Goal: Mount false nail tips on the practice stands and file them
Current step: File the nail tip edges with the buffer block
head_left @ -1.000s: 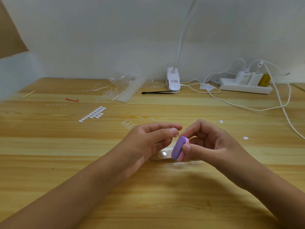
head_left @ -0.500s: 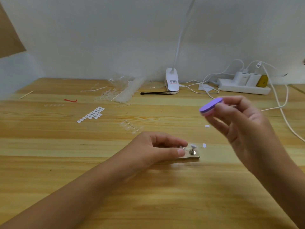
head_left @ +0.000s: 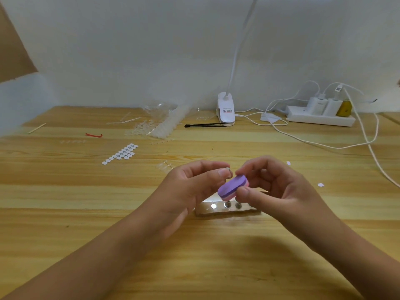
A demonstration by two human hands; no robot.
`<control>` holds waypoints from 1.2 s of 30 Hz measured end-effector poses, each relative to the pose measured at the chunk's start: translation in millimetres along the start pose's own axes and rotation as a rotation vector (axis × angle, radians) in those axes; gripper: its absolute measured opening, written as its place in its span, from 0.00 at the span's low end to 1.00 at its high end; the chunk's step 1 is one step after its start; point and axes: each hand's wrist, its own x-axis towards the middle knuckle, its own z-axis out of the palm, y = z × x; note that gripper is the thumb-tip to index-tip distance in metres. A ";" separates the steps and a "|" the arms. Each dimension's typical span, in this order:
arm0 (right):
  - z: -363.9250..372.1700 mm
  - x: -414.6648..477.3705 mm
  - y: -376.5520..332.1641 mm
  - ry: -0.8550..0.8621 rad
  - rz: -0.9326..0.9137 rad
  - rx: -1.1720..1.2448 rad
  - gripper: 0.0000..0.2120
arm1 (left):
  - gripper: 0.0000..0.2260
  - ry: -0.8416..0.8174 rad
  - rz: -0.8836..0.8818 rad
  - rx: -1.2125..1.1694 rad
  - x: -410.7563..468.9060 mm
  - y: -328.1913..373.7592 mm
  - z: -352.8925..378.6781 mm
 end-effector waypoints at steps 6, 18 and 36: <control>6.1 0.4 0.9 0.035 0.017 0.032 0.13 | 0.07 0.057 0.006 -0.009 -0.2 -3.3 0.5; -39.5 13.6 -8.9 0.440 -0.132 0.427 0.11 | 0.10 0.058 0.050 0.041 -0.5 9.8 -7.2; 6.5 -2.9 -7.8 0.117 -0.044 0.063 0.16 | 0.12 0.018 -0.055 -0.077 0.1 -0.8 -1.3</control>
